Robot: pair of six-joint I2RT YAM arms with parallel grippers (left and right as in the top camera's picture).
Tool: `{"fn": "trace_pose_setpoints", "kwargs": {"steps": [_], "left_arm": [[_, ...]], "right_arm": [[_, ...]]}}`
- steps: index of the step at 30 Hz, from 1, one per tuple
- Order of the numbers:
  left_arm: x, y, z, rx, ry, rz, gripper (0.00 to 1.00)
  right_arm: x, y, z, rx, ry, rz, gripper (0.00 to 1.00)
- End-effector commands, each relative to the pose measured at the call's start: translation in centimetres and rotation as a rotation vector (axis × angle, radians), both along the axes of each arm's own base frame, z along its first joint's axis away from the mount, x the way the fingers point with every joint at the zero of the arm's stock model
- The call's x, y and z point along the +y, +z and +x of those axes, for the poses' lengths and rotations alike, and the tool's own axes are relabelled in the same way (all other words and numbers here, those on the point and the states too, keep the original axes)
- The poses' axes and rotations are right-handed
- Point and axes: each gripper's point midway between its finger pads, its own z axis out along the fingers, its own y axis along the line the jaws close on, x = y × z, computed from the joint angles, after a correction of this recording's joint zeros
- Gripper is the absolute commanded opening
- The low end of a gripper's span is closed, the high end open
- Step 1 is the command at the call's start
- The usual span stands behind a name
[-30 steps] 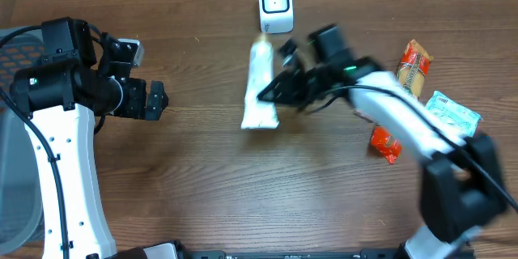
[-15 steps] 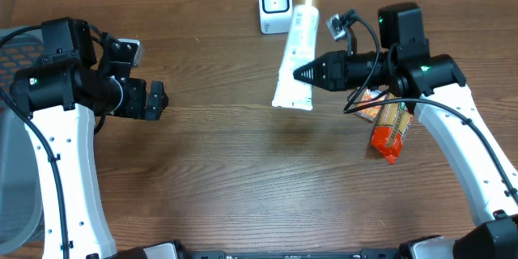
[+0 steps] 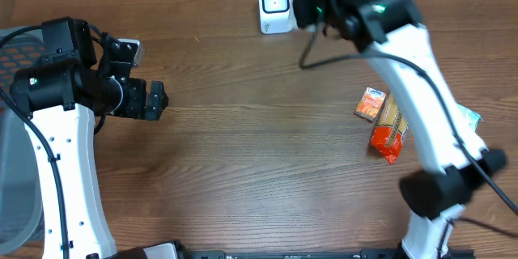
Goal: Scan the item barcode
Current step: 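Lift the white tube and carry it to the scanner, then hold the tube's barcode in front of the scanner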
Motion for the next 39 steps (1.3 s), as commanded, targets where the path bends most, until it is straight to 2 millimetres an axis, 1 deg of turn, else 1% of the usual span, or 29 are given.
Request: {"fn": "trace_pose_setpoints", "kwargs": {"steps": [1,4,6,8,11,13,15,18,20,24,25,29,37,39], "left_arm": [[-0.2,0.5,0.0,-0.019,-0.006,-0.007,1.00],[-0.2,0.5,0.0,-0.019,-0.006,-0.007,1.00],[-0.2,0.5,0.0,-0.019,-0.006,-0.007,1.00],[-0.2,0.5,0.0,-0.019,-0.006,-0.007,1.00],[-0.2,0.5,0.0,-0.020,-0.006,-0.007,1.00],[-0.2,0.5,0.0,-0.020,-0.006,-0.007,1.00],[-0.2,0.5,0.0,-0.019,-0.006,-0.007,1.00],[-0.2,0.5,0.0,-0.019,-0.006,-0.007,1.00],[-0.2,0.5,0.0,-0.019,-0.006,-0.007,1.00],[-0.2,0.5,0.0,-0.019,-0.006,-0.007,1.00],[-0.2,0.5,0.0,-0.019,-0.006,-0.007,1.00],[-0.2,0.5,0.0,-0.019,-0.006,-0.007,1.00],[-0.2,0.5,0.0,-0.019,-0.006,-0.007,1.00],[-0.2,0.5,0.0,-0.019,-0.006,-0.007,1.00]], "right_arm": [[-4.4,-2.9,4.4,-0.088,-0.103,-0.400,0.03],[-4.3,-5.6,6.4,-0.094,-0.022,-0.581,0.04],[-4.1,-7.2,7.5,-0.097,0.030,-0.672,0.04],[-4.0,-8.8,8.7,-0.104,0.042,-0.739,0.04],[-4.5,-10.7,10.0,-0.106,0.011,-0.813,0.04],[-4.8,-11.9,10.6,-0.108,-0.026,-0.841,0.04],[-4.7,-13.4,11.0,-0.098,-0.032,-0.854,0.04],[-4.4,-15.4,11.1,-0.074,-0.016,-0.866,0.04],[-4.2,-16.4,11.1,-0.063,-0.010,-0.870,0.04],[-3.8,-17.7,11.1,-0.049,-0.009,-0.863,0.03],[-3.5,-18.4,11.0,-0.042,-0.001,-0.868,0.04],[-2.6,-19.5,10.7,-0.032,0.020,-0.876,0.04],[-2.5,-19.4,10.5,-0.032,0.004,-0.882,0.04],[-2.4,-19.0,10.3,-0.035,0.002,-0.885,0.04]]}}
